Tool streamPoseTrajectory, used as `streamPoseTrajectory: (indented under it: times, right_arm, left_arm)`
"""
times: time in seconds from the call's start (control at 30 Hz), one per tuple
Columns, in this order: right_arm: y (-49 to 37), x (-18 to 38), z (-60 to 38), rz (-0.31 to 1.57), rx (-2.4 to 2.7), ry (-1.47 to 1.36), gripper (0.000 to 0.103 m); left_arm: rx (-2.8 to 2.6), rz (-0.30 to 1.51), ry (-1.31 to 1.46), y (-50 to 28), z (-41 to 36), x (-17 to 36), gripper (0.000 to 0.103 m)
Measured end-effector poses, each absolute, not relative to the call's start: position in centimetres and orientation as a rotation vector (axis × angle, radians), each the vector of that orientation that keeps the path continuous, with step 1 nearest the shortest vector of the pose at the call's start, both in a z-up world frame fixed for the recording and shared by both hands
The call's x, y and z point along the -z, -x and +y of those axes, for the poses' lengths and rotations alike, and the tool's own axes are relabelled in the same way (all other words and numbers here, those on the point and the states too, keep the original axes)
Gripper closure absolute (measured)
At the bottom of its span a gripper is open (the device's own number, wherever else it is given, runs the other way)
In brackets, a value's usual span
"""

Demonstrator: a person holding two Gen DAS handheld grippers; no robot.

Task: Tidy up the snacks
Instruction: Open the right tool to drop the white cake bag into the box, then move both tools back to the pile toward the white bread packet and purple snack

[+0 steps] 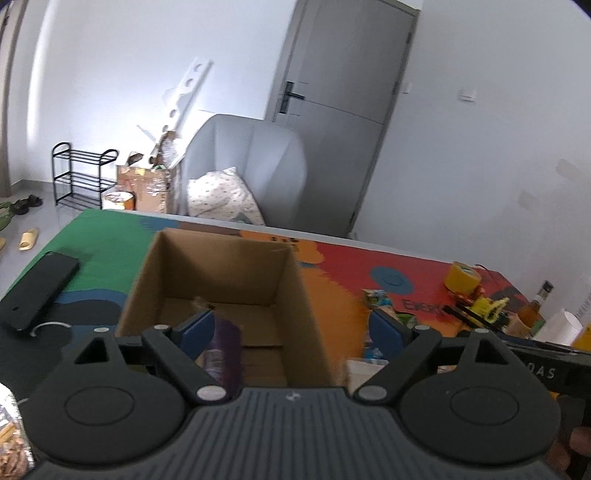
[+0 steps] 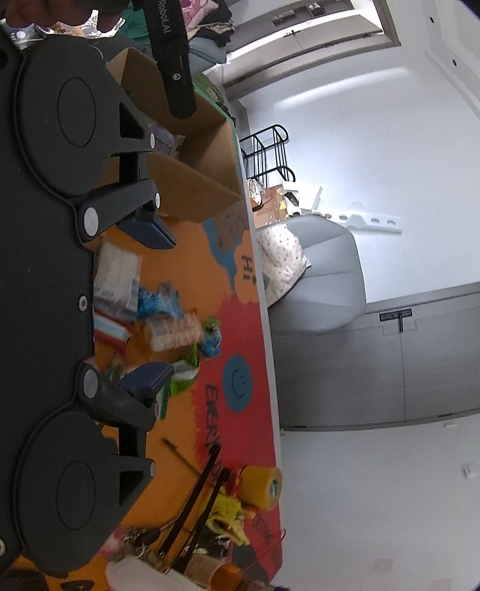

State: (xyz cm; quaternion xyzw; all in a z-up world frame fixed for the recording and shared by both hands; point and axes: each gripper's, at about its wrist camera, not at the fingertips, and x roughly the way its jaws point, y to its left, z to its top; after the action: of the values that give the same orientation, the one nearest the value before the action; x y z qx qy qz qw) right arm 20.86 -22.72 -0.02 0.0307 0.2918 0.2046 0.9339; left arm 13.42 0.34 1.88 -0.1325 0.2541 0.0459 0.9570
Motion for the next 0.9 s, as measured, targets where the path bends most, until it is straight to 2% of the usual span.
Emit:
streamPoseTrajectory:
  times: [0.73,0.9]
  right_arm:
    - [-21.5,3.9,-29.4,0.677,-0.362,-0.150,0.044]
    - [-22.0,5.1,-29.0,0.714,-0.392,-0.154,0.051]
  left_arm:
    - [0.089,0.579,0.160,-16.3,-9.1,-0.2,0.016]
    - [0.083,0.631,0.162,-17.4,-9.7,1.2,0.028]
